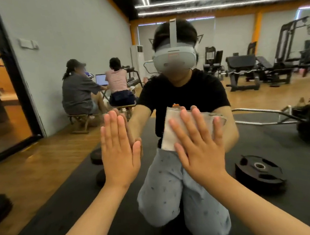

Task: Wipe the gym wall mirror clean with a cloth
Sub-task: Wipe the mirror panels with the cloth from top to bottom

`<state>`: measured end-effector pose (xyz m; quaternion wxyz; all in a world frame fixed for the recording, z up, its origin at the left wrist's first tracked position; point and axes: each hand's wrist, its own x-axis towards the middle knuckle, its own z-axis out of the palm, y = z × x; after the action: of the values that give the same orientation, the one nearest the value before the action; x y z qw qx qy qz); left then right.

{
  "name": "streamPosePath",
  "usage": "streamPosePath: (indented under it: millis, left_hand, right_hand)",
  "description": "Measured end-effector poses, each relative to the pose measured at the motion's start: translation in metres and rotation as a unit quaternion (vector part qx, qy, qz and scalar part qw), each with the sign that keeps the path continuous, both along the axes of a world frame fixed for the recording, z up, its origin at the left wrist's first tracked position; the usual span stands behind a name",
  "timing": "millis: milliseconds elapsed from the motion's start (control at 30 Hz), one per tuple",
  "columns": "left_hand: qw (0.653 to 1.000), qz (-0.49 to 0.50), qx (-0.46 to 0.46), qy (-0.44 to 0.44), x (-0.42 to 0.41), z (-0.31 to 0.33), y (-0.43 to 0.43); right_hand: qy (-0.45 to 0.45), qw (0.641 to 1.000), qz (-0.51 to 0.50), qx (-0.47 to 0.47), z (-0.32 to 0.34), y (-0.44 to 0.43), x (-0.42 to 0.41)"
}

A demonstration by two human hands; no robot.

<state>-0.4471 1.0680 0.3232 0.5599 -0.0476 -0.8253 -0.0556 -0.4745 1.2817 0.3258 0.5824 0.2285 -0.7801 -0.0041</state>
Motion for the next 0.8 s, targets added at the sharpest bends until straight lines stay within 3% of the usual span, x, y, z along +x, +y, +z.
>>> streamPosePath:
  millis: [100, 300, 600, 800]
  left_hand:
    - [0.999, -0.053, -0.009, -0.004, 0.017, 0.000, -0.018]
    - [0.997, 0.041, 0.063, 0.002, 0.020, -0.014, -0.085]
    - [0.998, 0.035, 0.034, 0.035, 0.004, -0.020, -0.101]
    - [0.998, -0.005, 0.049, 0.028, 0.008, -0.019, -0.102]
  right_hand:
    - [-0.006, 1.000, -0.001, 0.021, 0.011, -0.029, 0.005]
    - [0.003, 0.997, 0.036, 0.071, 0.031, -0.085, 0.008]
    - [0.018, 0.996, 0.045, 0.073, 0.038, -0.132, 0.011]
    - [0.006, 0.993, 0.077, 0.085, -0.018, -0.141, 0.010]
